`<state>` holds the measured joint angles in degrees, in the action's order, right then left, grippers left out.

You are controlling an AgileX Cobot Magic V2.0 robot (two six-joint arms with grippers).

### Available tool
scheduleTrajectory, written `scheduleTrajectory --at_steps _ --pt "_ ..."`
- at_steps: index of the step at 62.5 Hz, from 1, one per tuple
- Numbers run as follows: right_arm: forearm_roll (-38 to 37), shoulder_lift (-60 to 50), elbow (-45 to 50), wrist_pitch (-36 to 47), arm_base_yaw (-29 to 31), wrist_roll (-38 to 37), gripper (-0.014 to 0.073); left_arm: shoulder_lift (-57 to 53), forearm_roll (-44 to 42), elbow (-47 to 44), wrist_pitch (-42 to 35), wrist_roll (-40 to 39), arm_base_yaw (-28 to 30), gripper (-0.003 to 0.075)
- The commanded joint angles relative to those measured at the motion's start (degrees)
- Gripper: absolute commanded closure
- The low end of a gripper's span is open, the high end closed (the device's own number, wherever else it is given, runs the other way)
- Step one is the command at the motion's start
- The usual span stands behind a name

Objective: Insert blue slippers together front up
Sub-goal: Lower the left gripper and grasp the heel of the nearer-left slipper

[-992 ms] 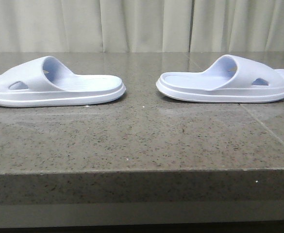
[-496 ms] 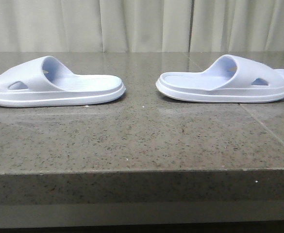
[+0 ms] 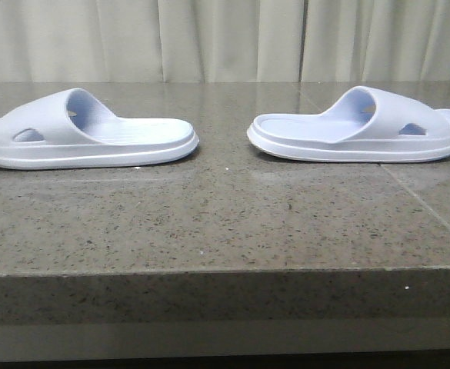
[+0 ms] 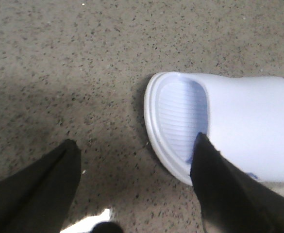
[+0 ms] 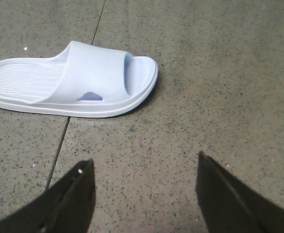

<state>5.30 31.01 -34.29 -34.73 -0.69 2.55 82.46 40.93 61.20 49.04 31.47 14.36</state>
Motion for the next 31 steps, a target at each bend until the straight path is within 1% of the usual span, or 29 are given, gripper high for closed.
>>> scheduleTrajectory --at_steps 1,16,31 --pt "-0.4 0.5 -2.0 3.8 0.1 0.4 0.0118 1.8 4.4 3.8 -0.5 1.4 -0.7 0.0240" --pt "-0.4 0.5 -2.0 3.8 0.1 0.4 0.0118 8.6 5.2 7.0 0.0 1.4 -3.2 0.0244" --pt "-0.4 0.5 -2.0 3.8 0.1 0.4 0.0118 11.9 5.4 7.4 0.6 1.4 -5.4 0.0320"
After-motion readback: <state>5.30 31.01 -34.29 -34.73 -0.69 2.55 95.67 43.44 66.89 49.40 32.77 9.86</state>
